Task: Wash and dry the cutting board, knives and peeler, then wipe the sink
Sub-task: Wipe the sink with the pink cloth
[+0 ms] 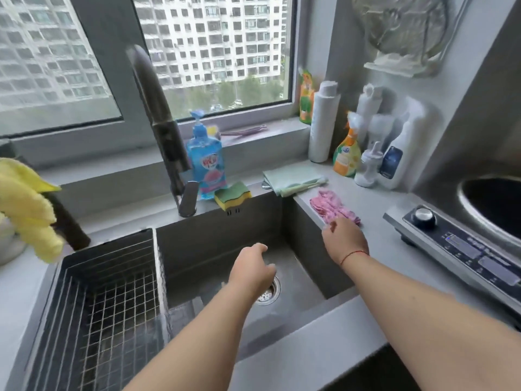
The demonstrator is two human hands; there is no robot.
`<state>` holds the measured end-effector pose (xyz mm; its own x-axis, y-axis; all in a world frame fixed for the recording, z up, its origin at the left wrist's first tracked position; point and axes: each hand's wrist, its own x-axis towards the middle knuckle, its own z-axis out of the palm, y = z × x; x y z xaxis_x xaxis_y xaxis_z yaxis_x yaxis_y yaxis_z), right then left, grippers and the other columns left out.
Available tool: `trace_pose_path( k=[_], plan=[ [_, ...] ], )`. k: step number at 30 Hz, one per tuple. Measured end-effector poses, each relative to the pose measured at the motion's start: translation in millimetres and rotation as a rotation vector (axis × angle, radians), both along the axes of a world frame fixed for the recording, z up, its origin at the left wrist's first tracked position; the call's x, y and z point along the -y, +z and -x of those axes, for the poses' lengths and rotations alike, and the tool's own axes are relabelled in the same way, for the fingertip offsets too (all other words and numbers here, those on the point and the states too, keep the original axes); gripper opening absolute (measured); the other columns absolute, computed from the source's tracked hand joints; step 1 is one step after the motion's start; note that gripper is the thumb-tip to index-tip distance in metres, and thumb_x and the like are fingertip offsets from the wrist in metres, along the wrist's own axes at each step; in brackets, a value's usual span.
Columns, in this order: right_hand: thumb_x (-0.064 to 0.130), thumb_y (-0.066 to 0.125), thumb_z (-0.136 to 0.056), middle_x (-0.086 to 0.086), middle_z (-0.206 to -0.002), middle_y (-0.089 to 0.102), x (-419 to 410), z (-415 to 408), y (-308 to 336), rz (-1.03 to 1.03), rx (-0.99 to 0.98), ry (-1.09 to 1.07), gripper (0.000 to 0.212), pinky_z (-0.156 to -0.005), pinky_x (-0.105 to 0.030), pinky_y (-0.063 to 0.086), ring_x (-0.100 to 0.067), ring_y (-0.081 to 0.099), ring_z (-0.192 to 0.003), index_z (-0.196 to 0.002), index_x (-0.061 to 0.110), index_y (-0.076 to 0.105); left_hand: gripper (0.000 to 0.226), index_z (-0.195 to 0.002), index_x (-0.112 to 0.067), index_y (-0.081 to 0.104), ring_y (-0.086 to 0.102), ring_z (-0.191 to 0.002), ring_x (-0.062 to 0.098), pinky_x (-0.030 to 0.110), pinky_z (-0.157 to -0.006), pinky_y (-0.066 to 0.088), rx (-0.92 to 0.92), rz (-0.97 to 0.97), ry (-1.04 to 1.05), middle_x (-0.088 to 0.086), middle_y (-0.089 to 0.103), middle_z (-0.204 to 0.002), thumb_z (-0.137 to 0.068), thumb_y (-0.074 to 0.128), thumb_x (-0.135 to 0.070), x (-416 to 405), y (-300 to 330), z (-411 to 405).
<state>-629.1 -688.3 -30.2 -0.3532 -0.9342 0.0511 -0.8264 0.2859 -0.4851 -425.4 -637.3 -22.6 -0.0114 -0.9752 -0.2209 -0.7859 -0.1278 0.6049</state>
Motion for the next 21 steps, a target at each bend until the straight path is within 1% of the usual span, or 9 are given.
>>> trace_pose_path(
  k=[5, 9, 10, 12, 14, 15, 18, 19, 21],
  plan=[
    [0.025, 0.046, -0.091, -0.014, -0.127, 0.053, 51, 37, -2, -0.074, -0.065, -0.043, 0.037, -0.094, -0.037, 0.042, -0.032, 0.049, -0.116, -0.124, 0.010, 0.053, 0.047, -0.136, -0.019, 0.049, 0.058, -0.106, 0.018, 0.025, -0.086, 0.044, -0.039, -0.029, -0.018, 0.003, 0.050, -0.131, -0.090, 0.057, -0.026, 41, -13, 29],
    [0.037, 0.043, -0.089, -0.003, -0.145, 0.042, 83, 48, -24, -0.240, -0.184, 0.202, 0.053, -0.105, -0.038, 0.033, -0.025, 0.039, -0.131, -0.140, 0.023, 0.040, 0.043, -0.133, -0.020, 0.052, 0.056, -0.114, 0.017, 0.028, -0.094, 0.045, -0.072, -0.025, -0.039, 0.001, 0.054, -0.130, -0.091, 0.056, -0.028, 66, -28, 48],
    [0.037, 0.042, -0.088, -0.003, -0.141, 0.046, 86, 48, -27, -0.245, -0.201, 0.239, 0.050, -0.101, -0.037, 0.034, -0.025, 0.043, -0.127, -0.137, 0.025, 0.044, 0.042, -0.133, -0.020, 0.052, 0.056, -0.114, 0.017, 0.027, -0.094, 0.045, -0.076, -0.024, -0.044, 0.001, 0.055, -0.130, -0.091, 0.055, -0.028, 69, -30, 51],
    [0.035, 0.045, -0.087, -0.005, -0.120, 0.060, 89, 48, -29, -0.134, -0.261, 0.226, 0.032, -0.088, -0.033, 0.037, -0.027, 0.053, -0.109, -0.113, 0.022, 0.060, 0.041, -0.132, -0.020, 0.053, 0.056, -0.115, 0.017, 0.027, -0.093, 0.045, -0.080, -0.026, -0.053, 0.000, 0.056, -0.130, -0.092, 0.054, -0.028, 78, -36, 60],
    [0.029, 0.047, -0.088, -0.005, -0.103, 0.064, 87, 48, -27, 0.011, -0.310, 0.171, 0.019, -0.082, -0.033, 0.037, -0.027, 0.054, -0.097, -0.092, 0.019, 0.062, 0.041, -0.134, -0.020, 0.052, 0.055, -0.117, 0.017, 0.026, -0.094, 0.043, -0.073, -0.023, -0.071, 0.001, 0.055, -0.131, -0.094, 0.052, -0.030, 84, -39, 69],
    [0.027, 0.046, -0.088, -0.005, -0.102, 0.063, 87, 47, -28, 0.047, -0.310, 0.169, 0.017, -0.083, -0.033, 0.038, -0.026, 0.053, -0.097, -0.090, 0.018, 0.060, 0.042, -0.136, -0.019, 0.050, 0.053, -0.119, 0.017, 0.026, -0.096, 0.041, -0.070, -0.006, -0.090, 0.001, 0.054, -0.134, -0.095, 0.050, -0.032, 88, -40, 73],
    [0.027, 0.039, -0.092, -0.006, -0.125, 0.055, 93, 41, -49, -0.022, -0.263, 0.327, 0.030, -0.103, -0.035, 0.035, -0.025, 0.045, -0.121, -0.112, 0.013, 0.057, 0.046, -0.140, -0.018, 0.047, 0.043, -0.132, 0.017, 0.030, -0.107, 0.034, -0.123, 0.057, -0.131, -0.001, 0.048, -0.142, -0.100, 0.041, -0.038, 99, -40, 85],
    [0.028, 0.036, -0.094, -0.007, -0.135, 0.049, 95, 39, -54, -0.071, -0.258, 0.376, 0.037, -0.110, -0.035, 0.030, -0.024, 0.040, -0.129, -0.123, 0.012, 0.053, 0.042, -0.135, -0.019, 0.051, 0.044, -0.129, 0.017, 0.033, -0.107, 0.034, -0.154, 0.079, -0.139, -0.001, 0.051, -0.137, -0.100, 0.039, -0.039, 104, -42, 89],
    [0.032, 0.031, -0.097, -0.004, -0.152, 0.032, 102, 38, -58, -0.139, -0.279, 0.441, 0.048, -0.118, -0.036, 0.017, -0.020, 0.024, -0.143, -0.142, 0.016, 0.037, 0.028, -0.098, -0.020, 0.057, 0.054, -0.100, 0.019, 0.038, -0.090, 0.042, -0.227, 0.114, -0.119, -0.003, 0.060, -0.101, -0.101, 0.036, -0.038, 113, -45, 96]
  ],
)
